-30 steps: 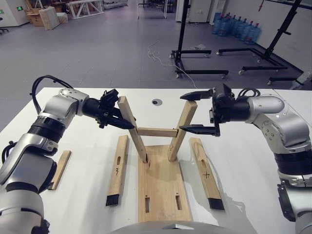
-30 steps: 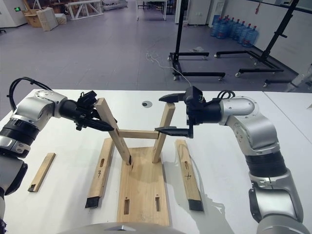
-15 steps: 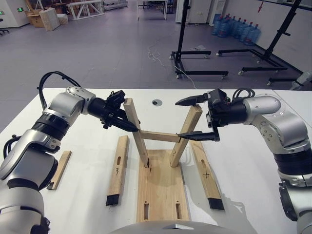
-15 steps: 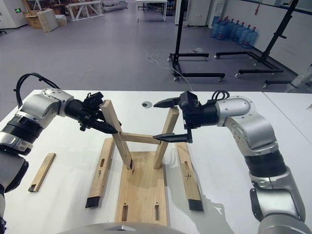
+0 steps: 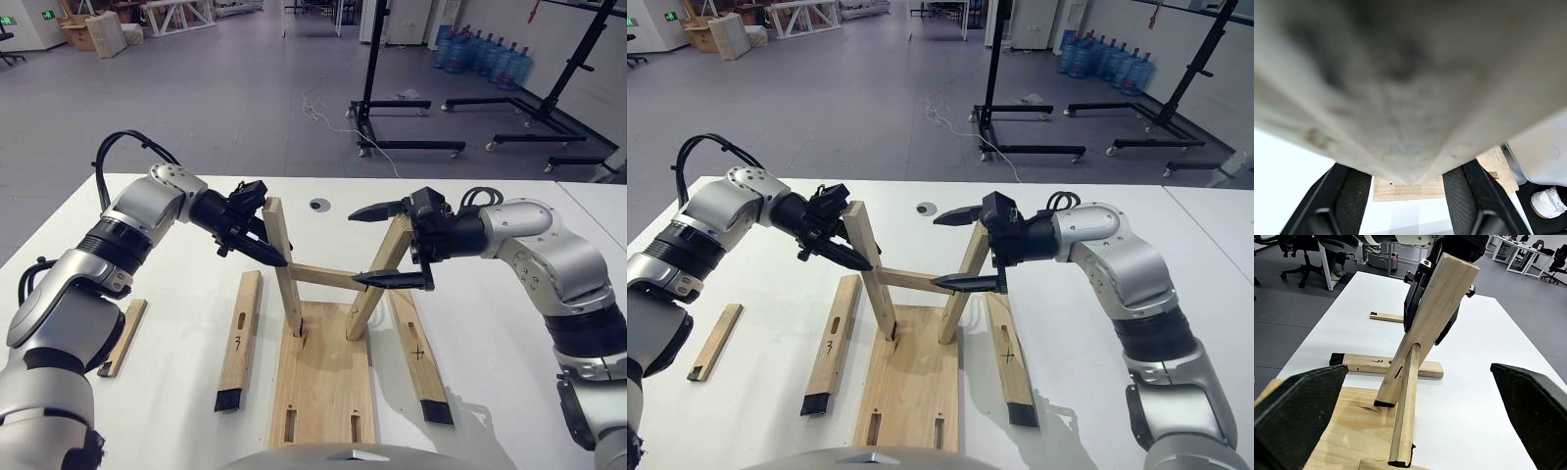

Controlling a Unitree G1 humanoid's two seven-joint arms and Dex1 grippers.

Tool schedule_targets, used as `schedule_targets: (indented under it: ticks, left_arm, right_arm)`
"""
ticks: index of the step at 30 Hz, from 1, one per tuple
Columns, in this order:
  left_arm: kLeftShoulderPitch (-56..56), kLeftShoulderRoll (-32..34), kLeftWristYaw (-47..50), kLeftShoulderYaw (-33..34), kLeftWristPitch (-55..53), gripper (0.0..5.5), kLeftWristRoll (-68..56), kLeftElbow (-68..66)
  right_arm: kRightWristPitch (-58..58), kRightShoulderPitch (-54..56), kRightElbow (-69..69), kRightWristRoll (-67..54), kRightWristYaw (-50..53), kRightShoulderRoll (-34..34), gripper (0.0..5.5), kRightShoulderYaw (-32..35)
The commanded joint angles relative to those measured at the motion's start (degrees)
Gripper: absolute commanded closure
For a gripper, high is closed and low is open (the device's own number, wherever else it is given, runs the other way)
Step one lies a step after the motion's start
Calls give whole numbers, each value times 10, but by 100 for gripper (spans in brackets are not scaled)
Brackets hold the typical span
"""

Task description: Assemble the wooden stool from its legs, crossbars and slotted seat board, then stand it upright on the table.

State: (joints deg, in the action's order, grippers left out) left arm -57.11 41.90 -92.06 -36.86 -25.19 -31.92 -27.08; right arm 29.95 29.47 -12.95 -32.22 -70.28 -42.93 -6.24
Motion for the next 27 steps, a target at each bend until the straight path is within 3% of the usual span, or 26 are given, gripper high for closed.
schedule_targets:
  ticks: [1, 9, 13, 20, 21, 27]
  left_arm:
    - [121, -48, 59, -236, 44, 349, 283, 53]
    - [106, -83, 73, -263, 52, 349, 302, 60]
    - [112, -92, 133, -277, 52, 349, 341, 70]
    - [147, -91, 127, -253, -31, 349, 253, 134]
    - [147, -91, 131, -243, -37, 313, 242, 134]
    - [125, -58, 164, -222, -34, 222, 282, 156]
  right_arm:
    - [21, -24, -15, 6, 23, 19, 15, -23]
    - [15, 20, -11, 8, 28, 86, 15, -70]
    - [15, 36, -16, 8, 30, 121, 15, -91]
    - [29, 38, 2, 2, -11, 74, 15, -64]
    - [30, 44, 7, 4, -15, 71, 10, -65]
    - [28, 63, 20, 10, -30, 69, 10, -67]
